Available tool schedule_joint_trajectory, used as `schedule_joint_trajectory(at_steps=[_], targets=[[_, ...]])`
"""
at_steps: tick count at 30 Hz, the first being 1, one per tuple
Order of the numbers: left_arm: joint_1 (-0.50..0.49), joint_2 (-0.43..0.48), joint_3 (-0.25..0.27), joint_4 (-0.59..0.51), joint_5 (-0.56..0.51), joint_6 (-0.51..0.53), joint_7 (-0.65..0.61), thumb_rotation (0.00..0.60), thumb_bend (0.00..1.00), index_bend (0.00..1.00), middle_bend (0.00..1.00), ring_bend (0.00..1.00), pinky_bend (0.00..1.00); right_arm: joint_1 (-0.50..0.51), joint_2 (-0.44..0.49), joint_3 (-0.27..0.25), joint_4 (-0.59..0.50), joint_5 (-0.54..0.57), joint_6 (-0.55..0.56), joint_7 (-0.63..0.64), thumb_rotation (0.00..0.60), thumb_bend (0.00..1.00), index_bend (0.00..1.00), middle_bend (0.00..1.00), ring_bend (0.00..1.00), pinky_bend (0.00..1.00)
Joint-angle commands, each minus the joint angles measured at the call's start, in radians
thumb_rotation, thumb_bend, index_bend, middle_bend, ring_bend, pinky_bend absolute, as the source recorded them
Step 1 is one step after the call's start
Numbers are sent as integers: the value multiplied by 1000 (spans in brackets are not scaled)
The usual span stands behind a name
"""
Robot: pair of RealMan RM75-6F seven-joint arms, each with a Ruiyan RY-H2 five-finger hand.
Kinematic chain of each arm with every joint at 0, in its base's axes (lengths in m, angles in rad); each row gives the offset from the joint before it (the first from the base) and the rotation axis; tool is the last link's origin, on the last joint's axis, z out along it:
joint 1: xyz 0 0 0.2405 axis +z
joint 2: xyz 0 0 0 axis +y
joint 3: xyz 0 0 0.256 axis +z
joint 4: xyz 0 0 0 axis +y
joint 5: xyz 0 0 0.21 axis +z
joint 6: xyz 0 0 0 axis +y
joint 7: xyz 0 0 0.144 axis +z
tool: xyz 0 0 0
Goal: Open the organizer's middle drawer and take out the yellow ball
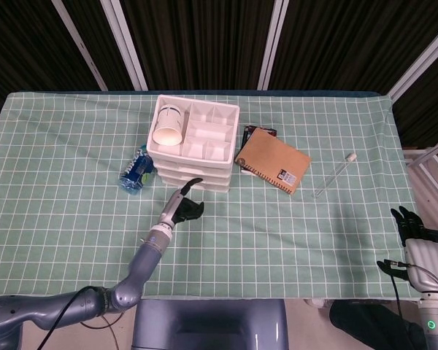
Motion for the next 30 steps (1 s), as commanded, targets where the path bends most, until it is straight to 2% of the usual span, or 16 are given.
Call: schedule_joint_trajectory(at_steps=[1,16,30], targets=[[-5,-4,-2,10,-1,-7,-2,600,527,129,992,983,1000,0,0,0,0,0,0,-1,600,62,0,0,0,227],[-27,-25,-17,63,-4,-38,-27,600,527,170,995,984,1000,0,0,-1,-4,3,-2,-2,600,63,0,0,0,228],[-18,-20,2,56,15,-46,-36,600,526,213,997,985,1000,-1,2,-1,-11,6,0,-7,600,63,0,0,0,227]])
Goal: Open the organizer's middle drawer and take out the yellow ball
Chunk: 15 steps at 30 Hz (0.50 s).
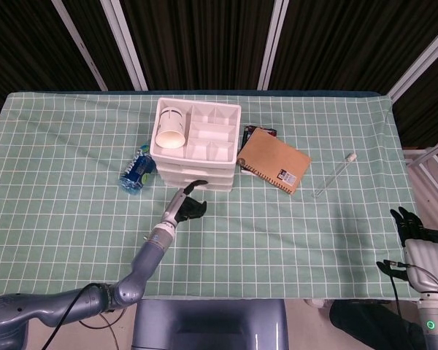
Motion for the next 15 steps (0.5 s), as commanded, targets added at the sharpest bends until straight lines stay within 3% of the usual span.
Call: schedule_joint_trajectory(at_steps=[1,15], targets=[[2,3,2,-7,3,1,-1,600,526,214,997,985,1000,-1,1,0,-2,1,0,1,600,63,0,0,0,227],[35,31,33,-66,23,14,-4,600,527,217,997,985,1000,-2,1,0,-2,-2,6,0,600,63,0,0,0,228]])
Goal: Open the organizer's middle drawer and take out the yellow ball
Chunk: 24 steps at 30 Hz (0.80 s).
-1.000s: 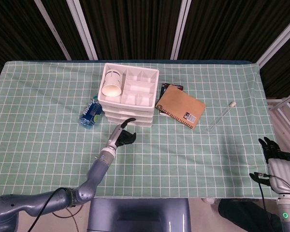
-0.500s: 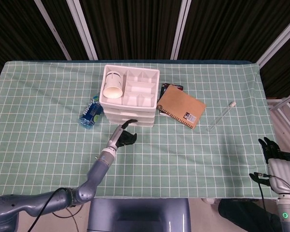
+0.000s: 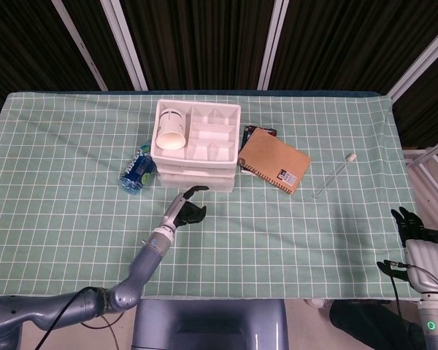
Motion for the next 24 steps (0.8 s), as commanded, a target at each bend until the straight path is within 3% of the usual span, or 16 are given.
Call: schedule_joint_trajectory(at_steps=[1,10,16,20,24], targets=[[11,8,9,-15,7,3,-4,600,527,217,997,985,1000,0,0,0,0,0,1,-1,600,63,0,0,0,228],[58,45,44,-77,44,25,-18,600,526,182,997,985,1000,-1,-1,1,-1,1,2,-2,600,63,0,0,0,227],[102,101,94,-152,125,59,0,600,526,165,997,984,1000,0,-1,2,-1,2,2,-1,600,64,0,0,0,227],[111,140,140,-192,227,123,86,600,526,166,998,985,1000,-1,0,1,-3,1,2,-1,600,64,0,0,0,227],[99,163,175,-224,323,221,251,600,526,174,1000,985,1000,-1,-1,1,-3,0,1,0,600,63,0,0,0,228]])
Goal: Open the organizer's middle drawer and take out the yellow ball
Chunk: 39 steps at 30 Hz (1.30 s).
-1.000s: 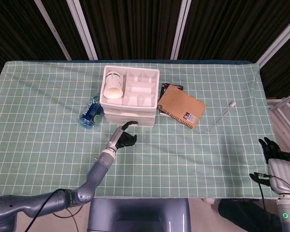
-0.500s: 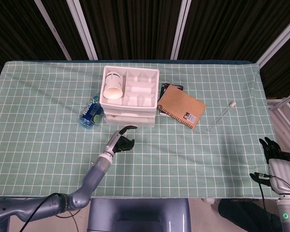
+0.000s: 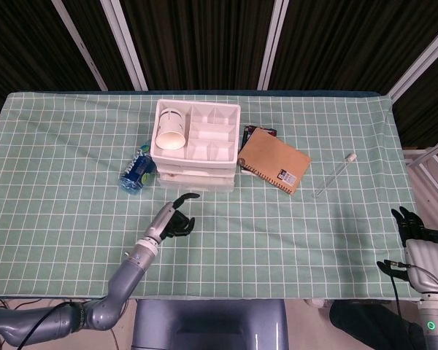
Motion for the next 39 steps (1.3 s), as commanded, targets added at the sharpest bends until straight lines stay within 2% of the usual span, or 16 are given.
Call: schedule_joint_trajectory(at_steps=[1,8,14,17,26,34,39], targets=[[-12,36,43,-46,101,107,186,600,526,174,1000,986,1000,0,0,0,0,1,-1,0,600,64,0,0,0,228],[-87,42,18,-68,48,185,521,600,525,174,1000,993,1000,0,2,-1,-3,1,-3,2,600,64,0,0,0,228],[-152,32,-22,-78,-126,207,728,600,525,174,1000,993,1000,1,3,0,-4,5,-7,6,600,64,0,0,0,227],[-176,25,-36,-76,-204,214,785,600,526,182,1000,993,1000,1,4,0,-6,7,-9,6,600,64,0,0,0,228],[-217,5,-49,-45,-316,224,836,600,525,204,1000,995,1000,2,5,1,-6,11,-12,8,600,63,0,0,0,227],[-221,15,-46,-57,-352,232,830,600,526,340,1000,1000,1000,2,5,1,-7,11,-12,7,600,63,0,0,0,228],[-214,43,-39,-93,-361,233,820,600,525,351,1000,1000,1000,1,5,0,-10,10,-11,6,600,65,0,0,0,228]])
